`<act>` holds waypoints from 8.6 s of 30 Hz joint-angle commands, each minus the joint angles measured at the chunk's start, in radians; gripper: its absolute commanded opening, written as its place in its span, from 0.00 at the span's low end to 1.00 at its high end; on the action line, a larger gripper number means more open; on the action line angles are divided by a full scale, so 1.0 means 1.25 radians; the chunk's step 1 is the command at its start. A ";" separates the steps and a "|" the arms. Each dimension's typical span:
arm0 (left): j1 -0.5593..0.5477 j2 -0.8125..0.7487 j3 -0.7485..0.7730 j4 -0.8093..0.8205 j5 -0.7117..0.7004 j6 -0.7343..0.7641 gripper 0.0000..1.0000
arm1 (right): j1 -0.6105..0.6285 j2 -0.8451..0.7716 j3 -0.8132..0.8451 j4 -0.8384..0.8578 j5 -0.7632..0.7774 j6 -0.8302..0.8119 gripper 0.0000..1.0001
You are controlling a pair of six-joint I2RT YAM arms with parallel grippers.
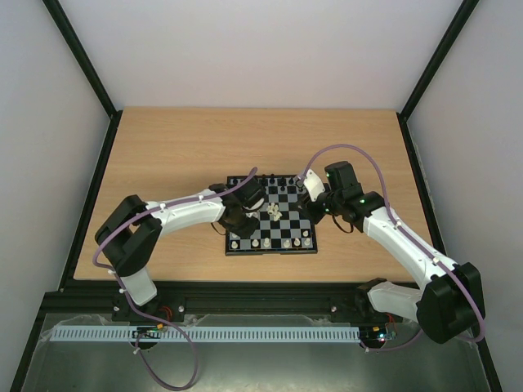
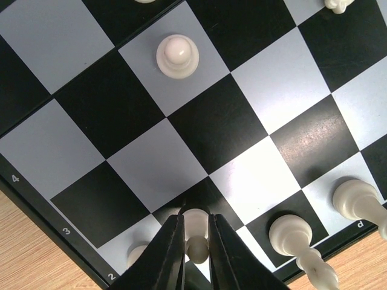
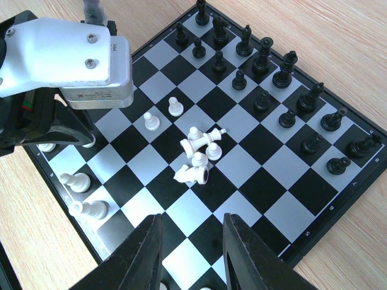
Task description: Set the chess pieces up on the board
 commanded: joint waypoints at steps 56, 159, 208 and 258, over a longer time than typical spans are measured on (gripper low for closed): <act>0.037 0.119 0.156 0.026 -0.049 0.007 0.09 | -0.002 0.012 -0.009 -0.027 -0.009 -0.016 0.30; 0.073 0.201 0.226 0.085 -0.074 0.003 0.13 | -0.002 0.018 -0.008 -0.035 -0.014 -0.029 0.31; -0.071 0.109 0.101 0.057 0.037 0.050 0.09 | -0.002 0.020 -0.007 -0.038 -0.016 -0.030 0.31; 0.031 0.190 0.245 0.120 -0.026 -0.057 0.31 | -0.002 0.022 -0.006 -0.042 -0.013 -0.030 0.31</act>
